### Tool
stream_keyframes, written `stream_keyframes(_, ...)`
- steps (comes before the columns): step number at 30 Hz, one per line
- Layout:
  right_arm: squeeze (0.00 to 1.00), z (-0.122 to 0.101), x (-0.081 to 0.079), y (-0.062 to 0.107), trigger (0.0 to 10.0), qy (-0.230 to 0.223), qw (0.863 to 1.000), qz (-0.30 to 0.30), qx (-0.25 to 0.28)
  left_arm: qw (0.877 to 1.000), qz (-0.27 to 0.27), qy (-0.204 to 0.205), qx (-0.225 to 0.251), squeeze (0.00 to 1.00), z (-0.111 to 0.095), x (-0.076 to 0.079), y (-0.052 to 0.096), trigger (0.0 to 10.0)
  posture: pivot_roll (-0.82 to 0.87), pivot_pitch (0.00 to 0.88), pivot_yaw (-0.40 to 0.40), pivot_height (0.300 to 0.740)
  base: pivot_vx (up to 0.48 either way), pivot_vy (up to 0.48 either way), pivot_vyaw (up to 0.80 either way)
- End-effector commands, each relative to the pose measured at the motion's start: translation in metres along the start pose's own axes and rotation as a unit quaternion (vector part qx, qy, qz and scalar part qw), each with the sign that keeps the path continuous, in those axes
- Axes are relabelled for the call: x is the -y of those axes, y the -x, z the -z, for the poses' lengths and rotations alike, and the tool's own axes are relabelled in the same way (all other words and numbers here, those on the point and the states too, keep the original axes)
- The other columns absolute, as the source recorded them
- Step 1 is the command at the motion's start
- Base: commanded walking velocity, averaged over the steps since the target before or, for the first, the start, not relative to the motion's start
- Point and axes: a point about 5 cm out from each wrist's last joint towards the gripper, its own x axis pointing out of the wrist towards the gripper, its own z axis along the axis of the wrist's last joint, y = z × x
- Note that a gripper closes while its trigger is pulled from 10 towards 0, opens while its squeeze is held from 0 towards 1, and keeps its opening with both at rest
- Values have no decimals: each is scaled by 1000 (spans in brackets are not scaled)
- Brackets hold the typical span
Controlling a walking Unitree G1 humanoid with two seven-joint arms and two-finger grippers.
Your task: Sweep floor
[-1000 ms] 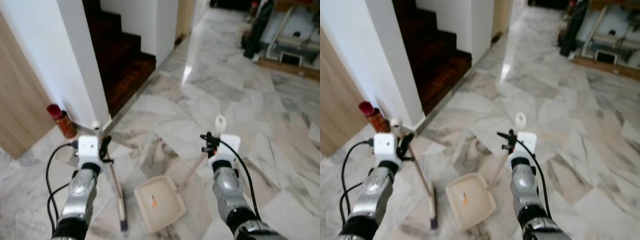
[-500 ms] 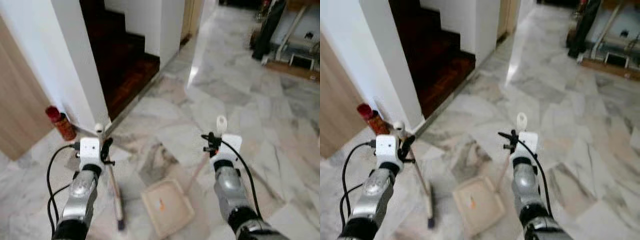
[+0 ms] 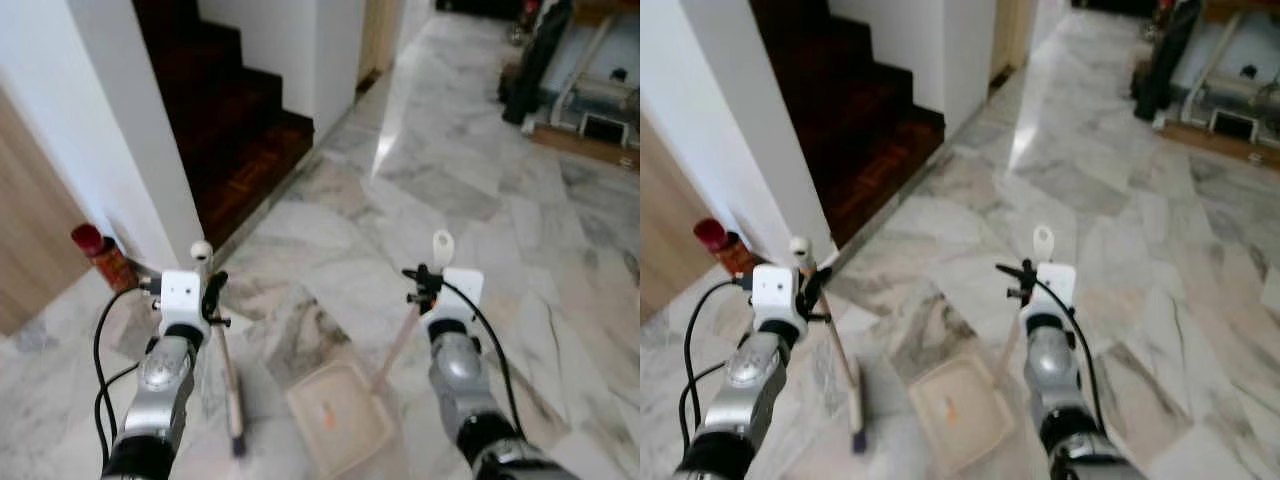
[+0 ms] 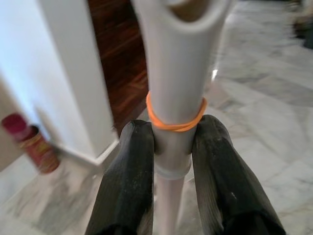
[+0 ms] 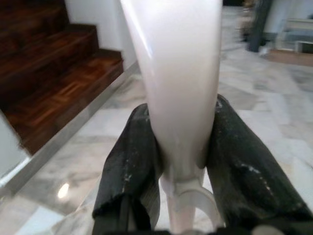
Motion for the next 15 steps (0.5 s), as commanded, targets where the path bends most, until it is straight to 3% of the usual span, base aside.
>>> stream_keyframes(1, 0, -8, -5, -3, 10000, -14, 1000, -4, 20, 1000, 9, -3, 21, 0, -11, 6, -5, 10000, 45, 47, -16, 740, 300, 0, 0)
stream_keyframes(15, 0, -10, -6, -4, 10000, -14, 1000, -4, 25, 1000, 10, -4, 22, 0, -13, 5, -6, 10000, 41, 69, -9, 740, 298, 0, 0)
